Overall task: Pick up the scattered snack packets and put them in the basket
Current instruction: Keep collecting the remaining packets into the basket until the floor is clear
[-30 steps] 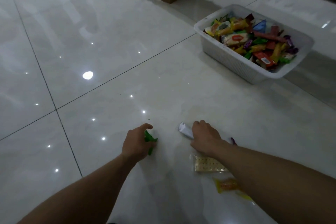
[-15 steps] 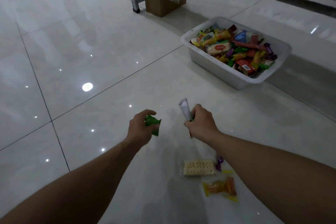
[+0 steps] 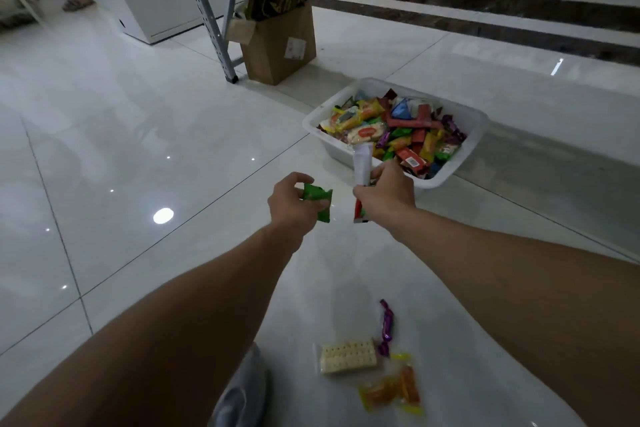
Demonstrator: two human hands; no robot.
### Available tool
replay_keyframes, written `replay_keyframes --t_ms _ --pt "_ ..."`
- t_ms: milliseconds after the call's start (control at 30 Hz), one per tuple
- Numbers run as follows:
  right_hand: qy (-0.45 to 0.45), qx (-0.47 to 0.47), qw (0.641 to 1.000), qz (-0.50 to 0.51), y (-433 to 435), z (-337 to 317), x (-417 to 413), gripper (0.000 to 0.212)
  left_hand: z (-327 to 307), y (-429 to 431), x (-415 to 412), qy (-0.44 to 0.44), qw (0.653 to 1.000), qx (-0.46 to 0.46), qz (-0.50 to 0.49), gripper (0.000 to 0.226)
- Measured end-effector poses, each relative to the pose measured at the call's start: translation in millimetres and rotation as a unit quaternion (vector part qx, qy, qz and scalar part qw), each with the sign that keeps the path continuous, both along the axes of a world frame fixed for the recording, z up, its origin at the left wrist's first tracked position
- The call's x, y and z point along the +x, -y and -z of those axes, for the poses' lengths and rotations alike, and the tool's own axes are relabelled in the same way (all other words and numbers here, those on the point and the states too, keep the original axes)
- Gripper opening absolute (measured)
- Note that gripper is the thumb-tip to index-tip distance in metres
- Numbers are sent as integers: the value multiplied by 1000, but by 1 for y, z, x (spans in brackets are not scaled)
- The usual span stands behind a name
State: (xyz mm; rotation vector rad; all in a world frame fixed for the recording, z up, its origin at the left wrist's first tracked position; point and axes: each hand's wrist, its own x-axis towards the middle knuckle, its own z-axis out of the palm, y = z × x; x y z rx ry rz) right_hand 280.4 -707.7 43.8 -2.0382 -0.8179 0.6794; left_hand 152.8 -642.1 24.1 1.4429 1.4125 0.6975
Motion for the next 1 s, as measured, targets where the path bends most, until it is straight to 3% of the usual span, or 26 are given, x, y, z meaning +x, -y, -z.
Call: replay_keyframes --t_ms 267,600,733,900,1000 --pt "7 0 999 53 -11 5 35 30 2 -39 34 88 995 -39 -37 46" --pt "36 3 992 120 -63 -4 85 35 -1 -105 109 125 989 -63 50 34" --pt "68 -7 989 130 -97 -11 108 28 -4 -140 138 145 984 -49 92 36" --pt "74 -19 988 132 -146 -14 140 27 6 -188 175 115 984 -7 137 32" --pt "83 -23 986 139 -175 -13 154 27 17 -212 188 44 984 39 171 38"
